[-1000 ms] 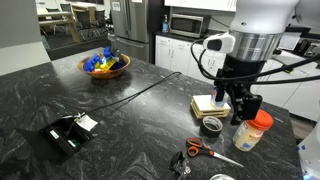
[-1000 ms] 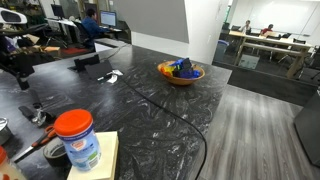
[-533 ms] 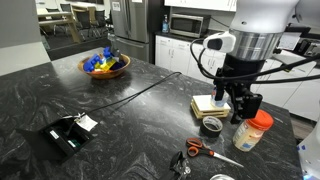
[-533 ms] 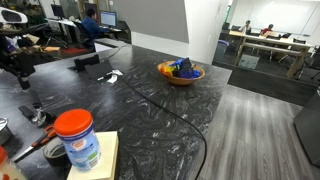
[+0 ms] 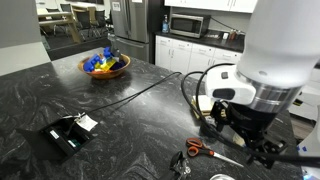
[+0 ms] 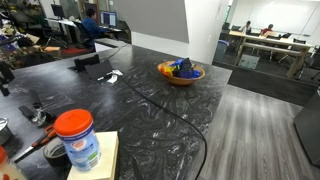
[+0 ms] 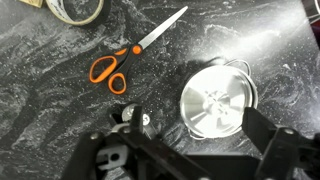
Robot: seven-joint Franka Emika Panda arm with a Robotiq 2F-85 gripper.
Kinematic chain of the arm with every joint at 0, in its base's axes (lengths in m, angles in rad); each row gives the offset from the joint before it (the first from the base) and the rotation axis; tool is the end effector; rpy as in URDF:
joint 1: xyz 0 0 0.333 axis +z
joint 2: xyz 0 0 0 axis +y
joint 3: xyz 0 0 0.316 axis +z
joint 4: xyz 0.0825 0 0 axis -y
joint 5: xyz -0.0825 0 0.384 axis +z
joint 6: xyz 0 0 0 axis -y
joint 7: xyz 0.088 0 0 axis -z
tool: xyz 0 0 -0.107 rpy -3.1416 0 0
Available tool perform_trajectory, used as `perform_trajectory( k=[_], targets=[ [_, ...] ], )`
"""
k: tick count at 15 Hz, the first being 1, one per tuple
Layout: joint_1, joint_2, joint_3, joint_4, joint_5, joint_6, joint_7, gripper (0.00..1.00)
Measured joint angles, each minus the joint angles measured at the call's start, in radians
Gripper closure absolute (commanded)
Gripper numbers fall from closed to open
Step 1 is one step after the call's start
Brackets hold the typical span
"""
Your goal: Move the silver lid to the center of the table
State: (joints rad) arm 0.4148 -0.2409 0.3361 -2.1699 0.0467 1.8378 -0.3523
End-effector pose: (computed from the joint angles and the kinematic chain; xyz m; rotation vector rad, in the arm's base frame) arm 0.3384 0.3311 0.4808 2.6492 1.5797 -0.1465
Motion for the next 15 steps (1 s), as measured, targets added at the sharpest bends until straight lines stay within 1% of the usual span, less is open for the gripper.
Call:
perform_trajectory(
  k=[10,13,15],
  targets=[
    [0.003,0.009,-0.002,0.001,-0.001,0.002,0.004,0.0],
    [0.011,0.022,0.0,-0.011,0.005,0.056,-0.05,0.0],
    [0.024,0.032,0.002,-0.031,0.021,0.131,-0.105,0.0]
  ],
)
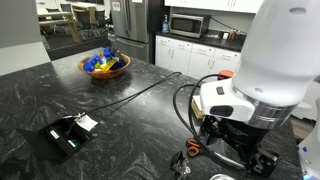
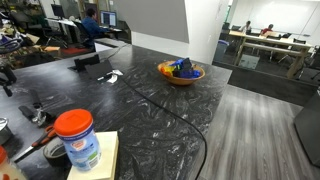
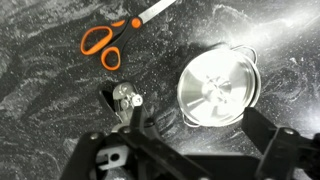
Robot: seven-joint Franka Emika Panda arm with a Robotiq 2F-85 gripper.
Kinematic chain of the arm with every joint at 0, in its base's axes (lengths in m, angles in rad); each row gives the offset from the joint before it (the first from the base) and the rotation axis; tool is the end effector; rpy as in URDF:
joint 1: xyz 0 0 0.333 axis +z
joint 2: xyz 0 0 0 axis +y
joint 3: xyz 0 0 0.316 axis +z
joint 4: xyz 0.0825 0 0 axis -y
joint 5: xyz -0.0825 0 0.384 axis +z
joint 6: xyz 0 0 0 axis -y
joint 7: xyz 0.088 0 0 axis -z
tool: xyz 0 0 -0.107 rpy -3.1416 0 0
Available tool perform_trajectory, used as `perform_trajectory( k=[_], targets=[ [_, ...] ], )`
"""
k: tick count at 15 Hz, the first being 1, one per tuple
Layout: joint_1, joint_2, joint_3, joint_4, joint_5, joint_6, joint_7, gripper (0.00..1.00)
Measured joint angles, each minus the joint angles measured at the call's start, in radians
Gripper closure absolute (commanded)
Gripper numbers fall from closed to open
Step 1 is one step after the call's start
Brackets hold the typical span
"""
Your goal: Move the silver lid to the center of the table
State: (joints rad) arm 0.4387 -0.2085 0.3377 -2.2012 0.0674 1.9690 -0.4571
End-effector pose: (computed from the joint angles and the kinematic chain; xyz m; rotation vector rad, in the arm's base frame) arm 0.3401 0.3480 0.4622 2.5840 1.7646 -0.0511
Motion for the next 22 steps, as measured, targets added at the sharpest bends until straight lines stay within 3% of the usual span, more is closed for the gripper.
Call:
perform_trajectory(
  k=[3,6,22],
  targets=[
    [0.019,0.009,0.0,-0.049,0.064,0.1,-0.098,0.0],
    [0.031,0.009,0.0,-0.091,0.104,0.108,-0.176,0.0],
    [0.04,0.031,0.03,-0.123,0.101,0.164,-0.113,0.0]
  ],
)
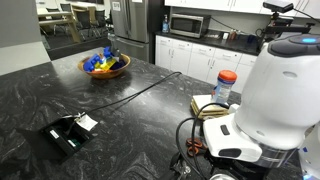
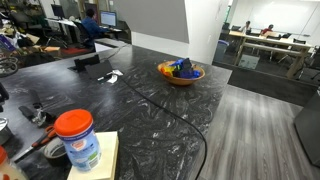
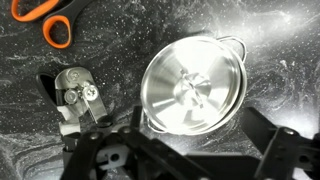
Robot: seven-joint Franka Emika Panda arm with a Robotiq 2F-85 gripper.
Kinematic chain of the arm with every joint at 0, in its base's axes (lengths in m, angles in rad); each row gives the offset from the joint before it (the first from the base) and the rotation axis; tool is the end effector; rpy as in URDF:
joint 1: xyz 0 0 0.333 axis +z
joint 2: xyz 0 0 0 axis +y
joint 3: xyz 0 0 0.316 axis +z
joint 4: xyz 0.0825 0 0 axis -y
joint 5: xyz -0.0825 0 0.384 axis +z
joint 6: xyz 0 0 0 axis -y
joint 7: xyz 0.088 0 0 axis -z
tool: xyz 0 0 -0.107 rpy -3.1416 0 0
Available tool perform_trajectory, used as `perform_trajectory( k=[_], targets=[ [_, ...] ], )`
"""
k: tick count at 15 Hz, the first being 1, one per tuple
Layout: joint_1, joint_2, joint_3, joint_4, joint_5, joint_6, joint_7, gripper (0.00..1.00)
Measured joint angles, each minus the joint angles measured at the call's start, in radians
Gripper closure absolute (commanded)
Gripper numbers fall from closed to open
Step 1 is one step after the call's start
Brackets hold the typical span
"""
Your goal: Move the silver lid to the center of the table
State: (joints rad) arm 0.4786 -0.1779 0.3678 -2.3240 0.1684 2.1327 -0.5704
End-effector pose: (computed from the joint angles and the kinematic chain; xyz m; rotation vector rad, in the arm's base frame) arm 0.3112 0.3658 0.4050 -2.4237 -1.8796 0.0496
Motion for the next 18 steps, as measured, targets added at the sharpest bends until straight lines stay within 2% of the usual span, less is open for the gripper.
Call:
perform_trajectory(
  k=[9,18],
  targets=[
    [0.032,0.0,0.036,-0.052,-0.044,0.007,0.003,0.0],
    [0.031,0.007,0.035,-0.059,-0.101,0.089,0.028,0.0]
  ],
)
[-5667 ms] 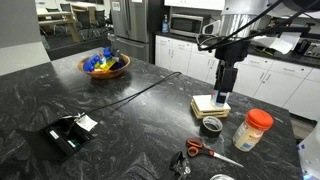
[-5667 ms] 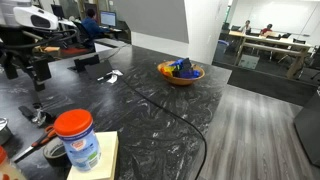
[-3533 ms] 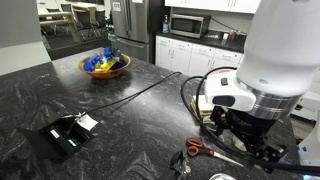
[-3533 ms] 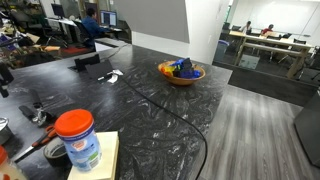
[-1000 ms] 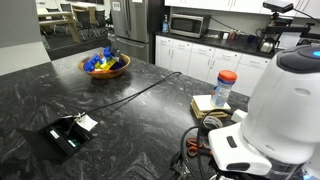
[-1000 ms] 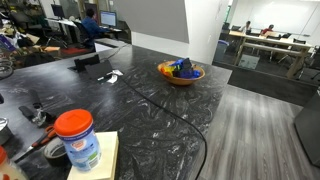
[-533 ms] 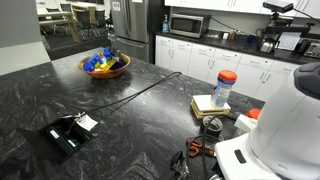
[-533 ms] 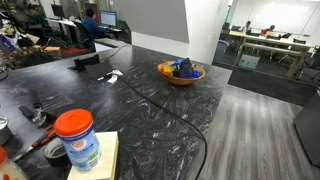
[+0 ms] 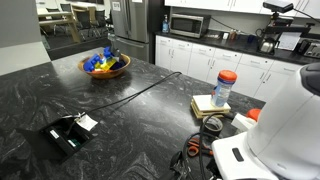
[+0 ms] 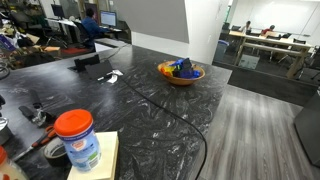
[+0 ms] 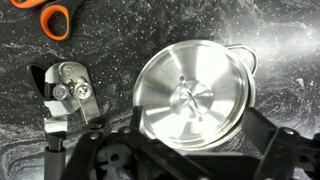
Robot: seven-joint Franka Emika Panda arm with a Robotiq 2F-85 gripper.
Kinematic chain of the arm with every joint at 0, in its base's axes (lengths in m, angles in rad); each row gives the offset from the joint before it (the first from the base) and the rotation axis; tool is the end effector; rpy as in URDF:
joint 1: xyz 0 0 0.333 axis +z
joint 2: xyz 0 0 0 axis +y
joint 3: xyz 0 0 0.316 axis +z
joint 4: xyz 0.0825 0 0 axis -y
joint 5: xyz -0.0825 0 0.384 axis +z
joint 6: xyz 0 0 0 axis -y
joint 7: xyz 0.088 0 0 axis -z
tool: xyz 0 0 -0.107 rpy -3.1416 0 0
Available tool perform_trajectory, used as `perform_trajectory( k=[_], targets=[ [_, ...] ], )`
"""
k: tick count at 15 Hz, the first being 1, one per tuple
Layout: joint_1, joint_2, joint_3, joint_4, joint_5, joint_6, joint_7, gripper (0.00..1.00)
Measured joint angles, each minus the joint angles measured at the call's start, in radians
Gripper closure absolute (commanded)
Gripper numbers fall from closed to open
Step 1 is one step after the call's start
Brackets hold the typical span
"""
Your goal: Move the silver lid to the center of the table
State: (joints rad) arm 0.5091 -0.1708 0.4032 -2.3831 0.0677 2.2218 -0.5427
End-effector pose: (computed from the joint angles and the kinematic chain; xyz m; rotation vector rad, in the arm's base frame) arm 0.2880 0.3770 0.3820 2.3841 2.0255 -0.0003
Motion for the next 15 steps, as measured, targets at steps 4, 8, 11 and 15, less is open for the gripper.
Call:
perform_trajectory(
  k=[4,8,11,15],
  targets=[
    [0.001,0.001,0.0,-0.009,0.0,0.011,0.0,0.0],
    [0.005,0.004,0.007,-0.019,0.0,0.02,0.0,0.0],
    [0.009,0.014,0.013,-0.024,0.001,0.023,0.0,0.0],
    [0.014,0.034,0.013,-0.026,0.001,0.033,0.0,0.07]
  ],
)
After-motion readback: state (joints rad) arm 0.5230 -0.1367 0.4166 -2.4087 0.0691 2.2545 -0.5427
